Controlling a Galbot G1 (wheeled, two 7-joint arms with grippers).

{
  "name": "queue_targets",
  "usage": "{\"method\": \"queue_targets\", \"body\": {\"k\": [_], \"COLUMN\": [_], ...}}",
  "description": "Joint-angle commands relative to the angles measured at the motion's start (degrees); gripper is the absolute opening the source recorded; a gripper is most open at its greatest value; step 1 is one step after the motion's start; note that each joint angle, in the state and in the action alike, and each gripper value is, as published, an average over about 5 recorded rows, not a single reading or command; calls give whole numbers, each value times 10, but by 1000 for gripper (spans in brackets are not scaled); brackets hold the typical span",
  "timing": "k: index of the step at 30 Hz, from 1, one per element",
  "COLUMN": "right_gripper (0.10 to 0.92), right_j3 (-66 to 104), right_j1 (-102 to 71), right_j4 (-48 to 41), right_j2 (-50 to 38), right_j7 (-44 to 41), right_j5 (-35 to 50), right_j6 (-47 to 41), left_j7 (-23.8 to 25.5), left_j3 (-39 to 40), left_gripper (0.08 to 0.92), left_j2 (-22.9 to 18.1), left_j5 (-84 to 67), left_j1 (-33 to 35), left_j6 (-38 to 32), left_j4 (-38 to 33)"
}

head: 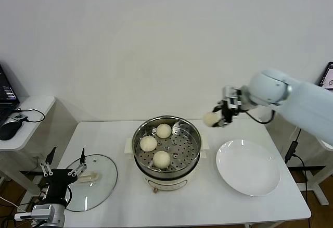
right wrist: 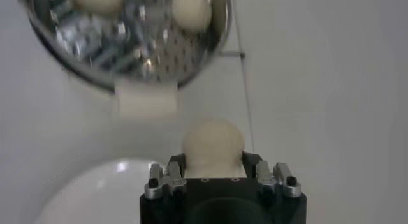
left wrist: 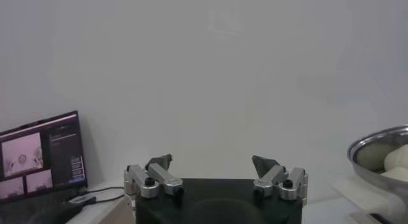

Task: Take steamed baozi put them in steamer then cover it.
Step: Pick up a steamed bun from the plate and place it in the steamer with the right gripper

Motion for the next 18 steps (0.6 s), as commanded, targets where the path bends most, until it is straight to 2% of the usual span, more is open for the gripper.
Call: {"method": "queue_targets", "body": {"k": [1, 7, 18], "right_gripper": [568, 569, 571], "right_j3": [-72, -77, -80], "right_j1": [37, -7, -70], "right_j4": [-7, -44, -55], "right_j2": [136, 176, 178], "right_j7": [86, 110, 114], "right_j5": [106, 98, 71], "right_j6": [-64, -66, -66], "left_j7": [0, 0, -1], "left_j3": [0, -2, -2], "left_gripper": [823, 823, 823], "left_j2": [-2, -4, -5], "left_j5": [-1, -3, -3], "left_j1": [-1, -1, -2], "left_j6": [0, -1, -1], "left_j4": [3, 7, 11]}}
